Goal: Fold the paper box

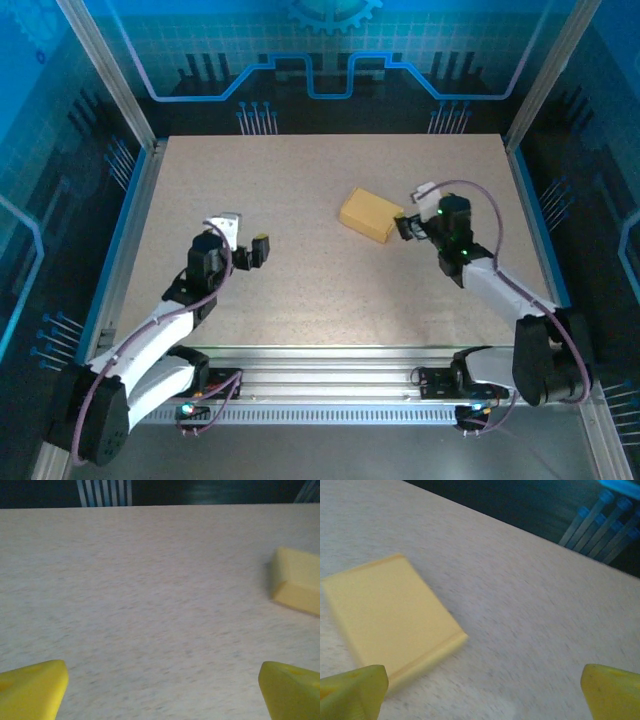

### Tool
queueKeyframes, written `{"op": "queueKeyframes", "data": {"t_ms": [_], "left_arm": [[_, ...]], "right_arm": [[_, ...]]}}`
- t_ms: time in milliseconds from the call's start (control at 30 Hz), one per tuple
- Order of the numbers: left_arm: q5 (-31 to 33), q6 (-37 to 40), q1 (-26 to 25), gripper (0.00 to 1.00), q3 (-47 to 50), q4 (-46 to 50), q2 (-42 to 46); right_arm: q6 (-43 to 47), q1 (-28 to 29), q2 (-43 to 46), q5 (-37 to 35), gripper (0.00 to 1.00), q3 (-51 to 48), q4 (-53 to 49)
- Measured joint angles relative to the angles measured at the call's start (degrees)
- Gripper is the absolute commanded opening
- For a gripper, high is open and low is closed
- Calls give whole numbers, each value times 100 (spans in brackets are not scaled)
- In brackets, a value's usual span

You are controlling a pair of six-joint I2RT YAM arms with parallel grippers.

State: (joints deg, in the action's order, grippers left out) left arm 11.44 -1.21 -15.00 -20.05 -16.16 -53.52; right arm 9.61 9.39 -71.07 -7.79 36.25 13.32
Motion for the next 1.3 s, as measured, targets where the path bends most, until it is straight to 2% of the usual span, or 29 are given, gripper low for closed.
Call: {"op": "queueKeyframes", "data": {"t_ms": [133, 300, 500, 667, 800, 1300], "left_arm": [[243, 225, 457, 99, 457, -494, -59], [79, 271, 981, 99, 551, -1799, -1062], [-485, 234, 1410, 99, 507, -2933, -2385], [-743, 114, 1558, 99, 168, -3526, -3460], [-745, 90, 1578, 99, 26, -3528, -3521], [-831, 74, 1576, 99, -48, -3600, -3521]], "right_arm": [[-479, -503, 208, 96, 100, -553, 476], [-909, -839, -197, 249, 100, -942, 1200], [-1115, -844, -1025, 354, 100, -1394, 2339], [-1008, -662, -1388, 380, 100, -1495, 2914], [-898, -492, -1423, 385, 100, -1408, 2983], [-901, -568, -1458, 398, 100, -1217, 2955]]}}
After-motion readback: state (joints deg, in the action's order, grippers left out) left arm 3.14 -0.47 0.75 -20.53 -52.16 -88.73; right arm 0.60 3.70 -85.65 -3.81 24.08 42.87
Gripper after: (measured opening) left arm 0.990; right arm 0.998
